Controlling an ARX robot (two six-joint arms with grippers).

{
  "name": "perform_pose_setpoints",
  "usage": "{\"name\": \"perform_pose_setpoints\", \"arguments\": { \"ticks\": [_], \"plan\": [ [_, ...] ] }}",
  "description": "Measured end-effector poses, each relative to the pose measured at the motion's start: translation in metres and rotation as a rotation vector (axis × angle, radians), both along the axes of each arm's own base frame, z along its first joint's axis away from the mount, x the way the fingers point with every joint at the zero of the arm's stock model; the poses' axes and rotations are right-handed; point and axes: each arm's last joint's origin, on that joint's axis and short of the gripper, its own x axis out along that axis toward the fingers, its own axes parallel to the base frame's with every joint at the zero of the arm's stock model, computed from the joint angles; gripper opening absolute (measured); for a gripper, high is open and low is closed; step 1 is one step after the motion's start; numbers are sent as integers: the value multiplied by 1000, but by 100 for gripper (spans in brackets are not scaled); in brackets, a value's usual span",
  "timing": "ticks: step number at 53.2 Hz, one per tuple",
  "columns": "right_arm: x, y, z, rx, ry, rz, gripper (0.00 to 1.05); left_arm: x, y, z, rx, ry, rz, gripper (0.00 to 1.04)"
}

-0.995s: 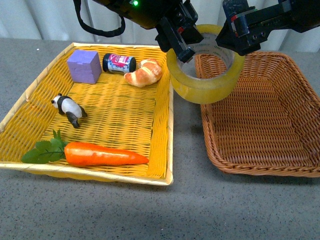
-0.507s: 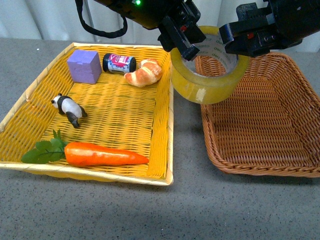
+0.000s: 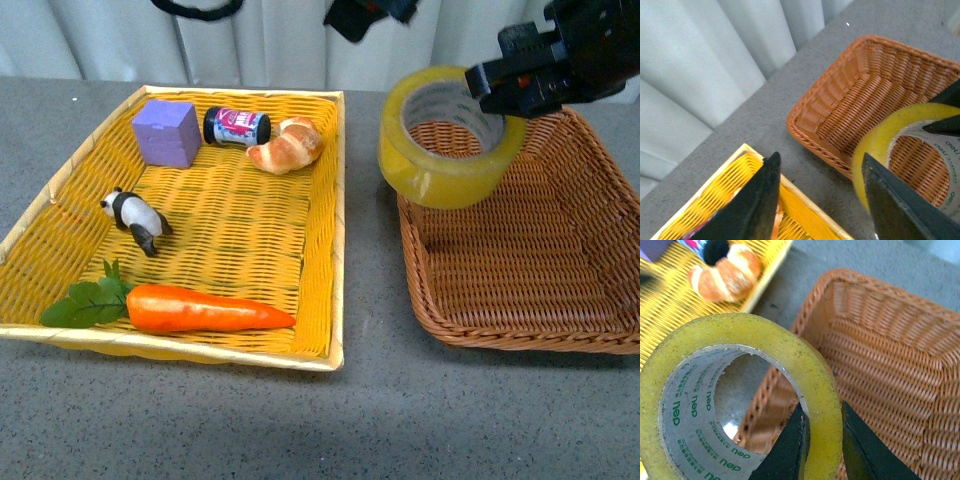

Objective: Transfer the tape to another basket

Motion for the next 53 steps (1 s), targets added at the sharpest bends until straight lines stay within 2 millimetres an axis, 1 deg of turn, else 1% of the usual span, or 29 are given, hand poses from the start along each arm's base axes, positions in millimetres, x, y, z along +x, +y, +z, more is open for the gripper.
{"name": "perform_pose_setpoints", "arguments": {
  "ticks": [4, 6, 10, 15, 17, 21, 22, 25, 28, 32, 38, 39, 43, 44, 49, 53],
  "plan": [
    [4, -11, -11, -6, 28, -28, 14, -2, 12, 7, -12, -15, 42, 67],
    [6, -15, -14, -8, 38, -40, 14, -2, 18, 7, -12, -20, 72, 72],
    [10, -23, -19, -9, 49, -61, 14, -1, 29, 2, -15, -22, 158, 83],
    [16, -31, -23, -4, 55, -82, 14, 2, 49, -8, -28, -18, 324, 99],
    [18, -35, -26, -2, 61, -90, 14, 4, 56, -10, -39, -21, 381, 100],
    [21, -41, -33, -5, 75, -109, 14, 6, 72, -16, -82, -9, 493, 98],
    [22, -43, -36, -7, 81, -115, 14, 6, 74, -16, -91, -4, 502, 98],
    [23, -53, -49, -34, 109, -150, 14, 6, 91, -22, -149, 30, 597, 98],
    [24, -60, -59, -65, 128, -178, 14, 5, 100, -27, -185, 32, 671, 98],
    [24, -64, -69, -66, 145, -182, 14, 4, 106, -30, -195, 27, 735, 98],
    [25, -63, -73, -45, 131, -172, 14, 2, 108, -32, -219, 16, 788, 98],
    [25, -63, -73, -41, 129, -170, 15, 2, 108, -33, -227, 15, 800, 98],
    [26, -64, -72, -18, 110, -180, 30, 1, 108, -34, -223, 6, 834, 98],
    [26, -64, -71, -16, 102, -185, 35, 0, 108, -34, -221, 3, 843, 98],
    [21, -66, -66, -17, 39, -198, 53, -3, 111, -36, -223, -20, 899, 98],
    [16, -67, -60, -20, -5, -223, 64, -6, 112, -37, -234, -38, 941, 98]
  ]
}}
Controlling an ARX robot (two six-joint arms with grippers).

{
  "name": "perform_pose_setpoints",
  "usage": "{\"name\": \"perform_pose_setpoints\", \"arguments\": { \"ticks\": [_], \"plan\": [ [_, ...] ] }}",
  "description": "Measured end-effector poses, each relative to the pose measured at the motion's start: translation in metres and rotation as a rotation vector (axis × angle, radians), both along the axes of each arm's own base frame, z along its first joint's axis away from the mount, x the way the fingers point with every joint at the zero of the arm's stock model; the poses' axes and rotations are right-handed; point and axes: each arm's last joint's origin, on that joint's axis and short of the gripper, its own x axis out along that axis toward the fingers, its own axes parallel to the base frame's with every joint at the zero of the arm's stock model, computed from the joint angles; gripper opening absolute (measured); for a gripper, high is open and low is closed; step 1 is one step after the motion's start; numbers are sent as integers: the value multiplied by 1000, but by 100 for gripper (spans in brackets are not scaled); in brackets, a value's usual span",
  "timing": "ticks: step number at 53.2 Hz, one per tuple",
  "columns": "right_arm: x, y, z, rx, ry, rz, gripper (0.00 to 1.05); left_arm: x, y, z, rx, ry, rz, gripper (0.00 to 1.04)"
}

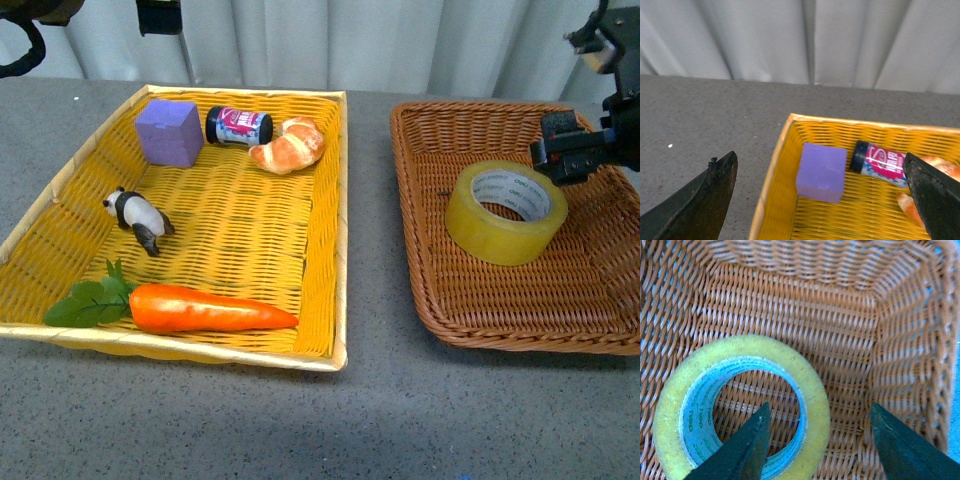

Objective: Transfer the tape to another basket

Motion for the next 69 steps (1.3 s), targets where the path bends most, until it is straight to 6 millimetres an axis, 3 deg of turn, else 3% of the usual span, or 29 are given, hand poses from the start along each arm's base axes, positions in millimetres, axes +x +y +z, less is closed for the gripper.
{"name": "perform_pose_setpoints", "arguments": {
  "ticks": [6, 8, 12, 17, 19, 23, 29, 40, 47, 69],
  "plan": [
    [-10, -4, 15, 3, -102, -17, 81, -4, 2, 5, -8, -38, 51, 98],
    [-12, -5, 18, 9, -161, -48, 86, -6, 5, 5, -33, -106, -16, 93],
    [-21, -9, 16, 47, -412, -121, 75, -22, 7, 5, -75, -233, -178, 80],
    [-54, -16, 11, 90, -632, -158, 57, -57, 13, 4, -77, -309, -227, 60],
    [-72, -17, 20, 106, -722, -163, 46, -72, 16, 3, -76, -312, -226, 51],
    [-95, -18, 37, 119, -792, -165, 28, -97, 21, 1, -74, -313, -225, 33],
    [-130, -17, 36, 119, -769, -161, 1, -133, 28, -7, -74, -297, -223, 5],
    [-174, -17, 50, 123, -773, -165, 1, -177, 41, -19, -73, -297, -222, 4],
    [-198, -17, 49, 123, -764, -163, 1, -202, 41, -19, -73, -299, -221, 4],
    [-241, -17, 51, 125, -768, -163, 1, -245, 41, -18, -73, -298, -222, 4]
  ]
}}
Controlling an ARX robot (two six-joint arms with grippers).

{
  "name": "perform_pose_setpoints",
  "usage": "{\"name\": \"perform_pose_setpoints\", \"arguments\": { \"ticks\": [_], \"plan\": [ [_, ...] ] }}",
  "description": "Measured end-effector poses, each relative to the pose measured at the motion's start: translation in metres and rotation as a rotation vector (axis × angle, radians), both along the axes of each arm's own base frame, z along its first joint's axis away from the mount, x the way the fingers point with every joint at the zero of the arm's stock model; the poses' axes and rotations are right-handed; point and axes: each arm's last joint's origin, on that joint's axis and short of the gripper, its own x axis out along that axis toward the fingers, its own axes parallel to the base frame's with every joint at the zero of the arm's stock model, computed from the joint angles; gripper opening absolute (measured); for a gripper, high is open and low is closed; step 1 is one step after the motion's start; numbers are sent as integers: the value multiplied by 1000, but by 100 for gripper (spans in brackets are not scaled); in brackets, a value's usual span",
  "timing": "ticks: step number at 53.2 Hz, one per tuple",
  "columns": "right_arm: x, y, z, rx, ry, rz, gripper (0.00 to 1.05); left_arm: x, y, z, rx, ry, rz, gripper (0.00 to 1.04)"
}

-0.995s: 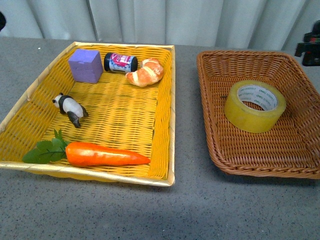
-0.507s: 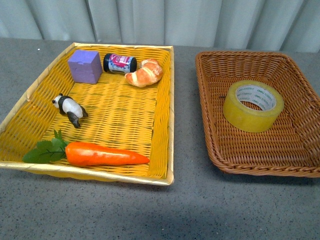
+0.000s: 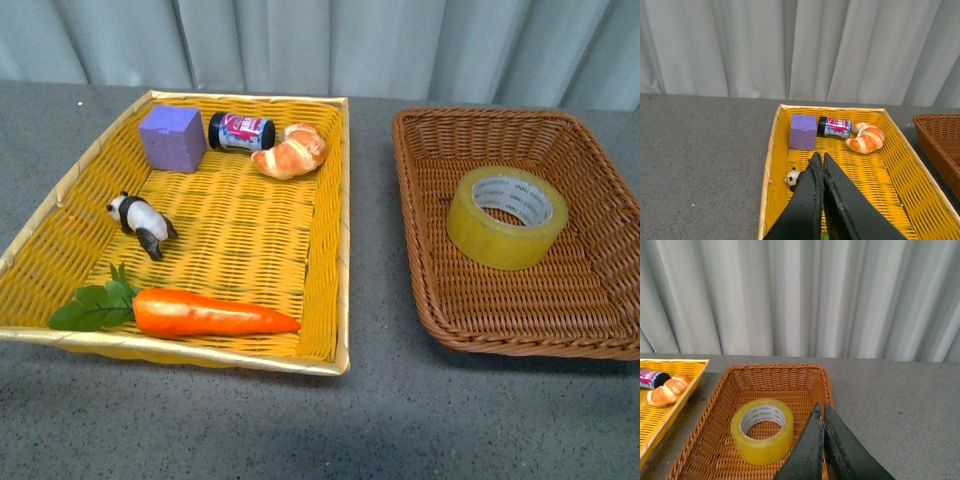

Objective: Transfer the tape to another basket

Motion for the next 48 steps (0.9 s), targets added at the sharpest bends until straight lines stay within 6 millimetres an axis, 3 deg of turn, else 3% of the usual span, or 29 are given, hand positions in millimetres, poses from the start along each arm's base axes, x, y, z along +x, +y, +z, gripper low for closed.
{"name": "perform_pose_setpoints", "arguments": {
  "ticks": [48],
  "plan": [
    [-40, 0, 6, 1, -23, 0, 1, -40, 0, 11, 0, -34, 0, 4]
  ]
}}
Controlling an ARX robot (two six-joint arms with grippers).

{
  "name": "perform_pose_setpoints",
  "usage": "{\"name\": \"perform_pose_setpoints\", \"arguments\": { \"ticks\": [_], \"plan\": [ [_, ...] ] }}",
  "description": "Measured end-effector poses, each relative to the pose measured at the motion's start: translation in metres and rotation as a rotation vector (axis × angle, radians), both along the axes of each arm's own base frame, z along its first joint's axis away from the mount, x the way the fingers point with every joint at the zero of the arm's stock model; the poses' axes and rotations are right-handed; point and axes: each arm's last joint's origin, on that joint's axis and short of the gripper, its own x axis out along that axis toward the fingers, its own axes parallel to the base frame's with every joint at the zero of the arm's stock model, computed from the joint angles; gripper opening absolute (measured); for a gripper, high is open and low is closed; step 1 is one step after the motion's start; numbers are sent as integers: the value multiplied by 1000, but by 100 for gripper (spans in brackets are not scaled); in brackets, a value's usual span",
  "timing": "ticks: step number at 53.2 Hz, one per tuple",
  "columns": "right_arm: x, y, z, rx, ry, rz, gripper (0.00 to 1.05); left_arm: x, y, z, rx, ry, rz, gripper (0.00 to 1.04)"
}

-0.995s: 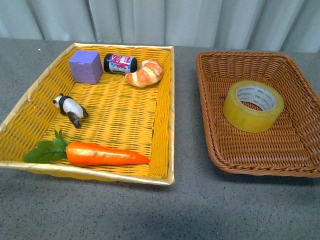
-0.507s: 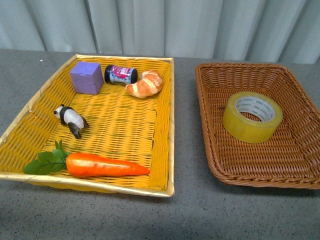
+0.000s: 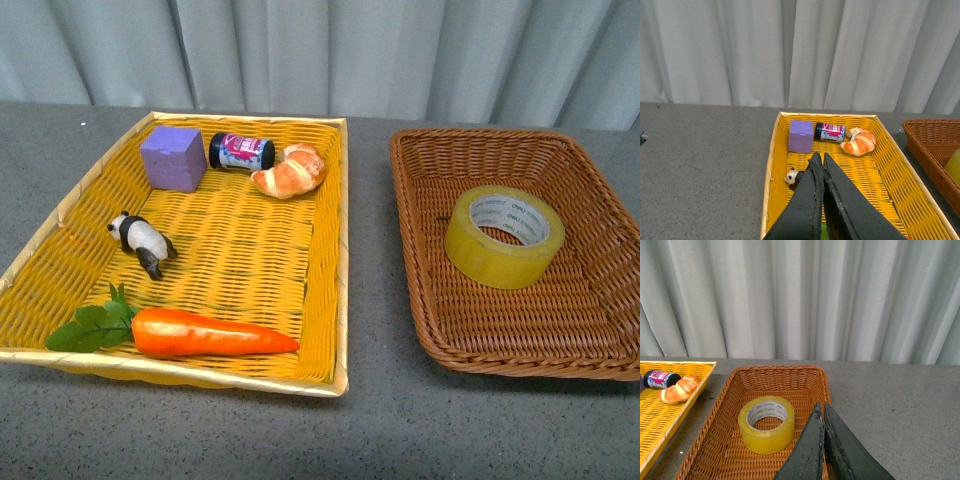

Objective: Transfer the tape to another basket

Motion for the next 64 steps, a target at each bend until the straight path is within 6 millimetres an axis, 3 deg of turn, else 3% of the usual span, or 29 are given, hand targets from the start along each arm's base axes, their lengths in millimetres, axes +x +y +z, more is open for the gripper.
{"name": "perform_pose_setpoints", "arguments": {
  "ticks": [38, 52, 58, 61, 64],
  "plan": [
    [-21, 0, -3, 0, 4, 1, 1, -22, 0, -3, -1, 6, 0, 6],
    [-21, 0, -3, 0, 4, 1, 54, -22, 0, -3, 0, 5, 0, 63],
    [-21, 0, -3, 0, 4, 1, 83, -22, 0, -3, 0, 5, 0, 90],
    [-21, 0, -3, 0, 4, 1, 93, -22, 0, -3, 0, 5, 0, 100],
    [-21, 0, -3, 1, 4, 1, 98, -22, 0, -3, 2, 5, 0, 99]
  ]
}}
